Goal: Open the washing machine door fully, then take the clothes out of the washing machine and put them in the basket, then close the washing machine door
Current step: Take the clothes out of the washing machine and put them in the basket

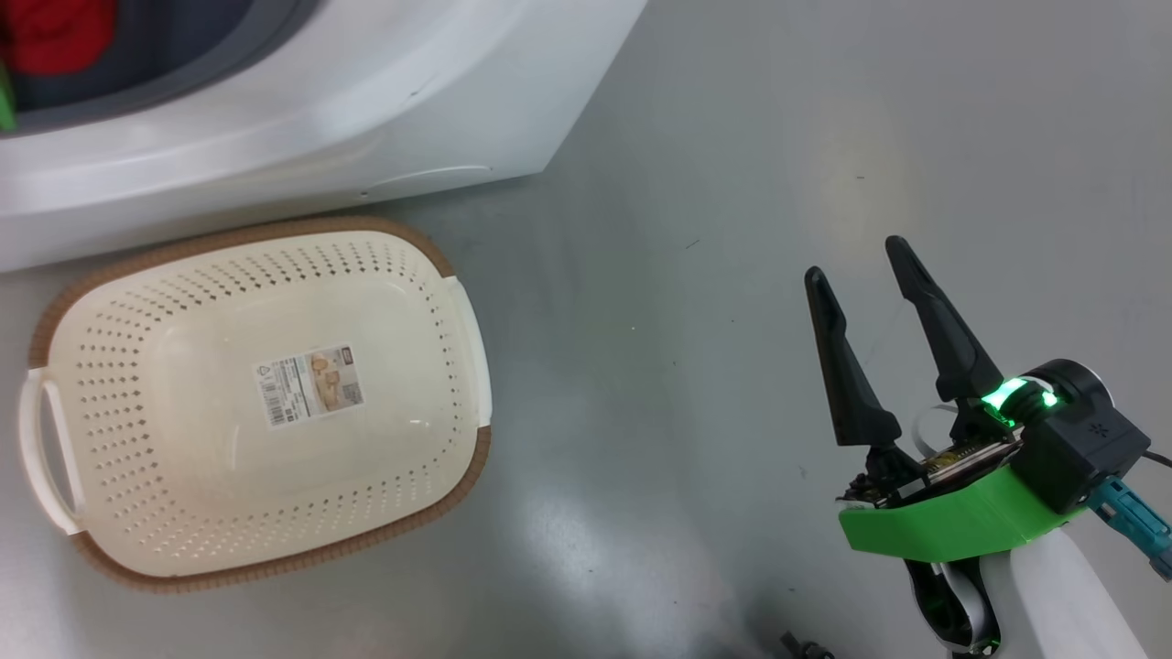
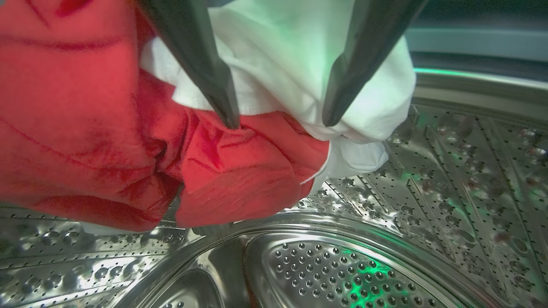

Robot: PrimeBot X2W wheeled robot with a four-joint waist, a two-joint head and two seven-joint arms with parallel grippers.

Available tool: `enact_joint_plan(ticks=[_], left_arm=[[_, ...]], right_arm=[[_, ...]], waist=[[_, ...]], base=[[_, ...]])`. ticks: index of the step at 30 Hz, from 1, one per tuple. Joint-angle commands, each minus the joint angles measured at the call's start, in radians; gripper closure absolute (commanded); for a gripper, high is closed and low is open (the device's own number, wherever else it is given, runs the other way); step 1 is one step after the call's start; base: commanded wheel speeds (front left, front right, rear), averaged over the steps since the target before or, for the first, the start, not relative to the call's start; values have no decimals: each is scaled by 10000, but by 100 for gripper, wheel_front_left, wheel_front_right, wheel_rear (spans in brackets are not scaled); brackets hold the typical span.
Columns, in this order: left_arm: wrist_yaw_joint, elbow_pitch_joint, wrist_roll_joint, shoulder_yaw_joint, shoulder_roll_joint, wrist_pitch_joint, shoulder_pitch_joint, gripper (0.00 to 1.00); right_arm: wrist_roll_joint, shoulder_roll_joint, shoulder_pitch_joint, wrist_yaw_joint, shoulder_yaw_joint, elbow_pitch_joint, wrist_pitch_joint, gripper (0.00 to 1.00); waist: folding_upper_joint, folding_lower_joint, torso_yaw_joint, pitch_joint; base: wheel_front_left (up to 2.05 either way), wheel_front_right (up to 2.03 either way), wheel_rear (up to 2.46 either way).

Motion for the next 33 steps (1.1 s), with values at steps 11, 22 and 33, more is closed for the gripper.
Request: enact_joint_plan(ticks=[11, 22, 33], left_arm=[[297, 431, 42, -115, 532, 723, -275, 0], [316, 647, -65, -295, 468, 1443, -239, 58], [305, 624, -165, -438, 410, 1430, -152, 100]], right_arm=[[161, -72, -120, 63, 247, -192, -63, 0], [225, -72, -154, 63, 287, -209, -63, 0], [232, -72, -139, 63, 308, -214, -63, 0]], waist=[[-1, 0, -85, 131], [-1, 0, -67, 99], [-1, 0, -19, 45]], base=[[0, 0, 0], [0, 0, 0], [0, 0, 0]])
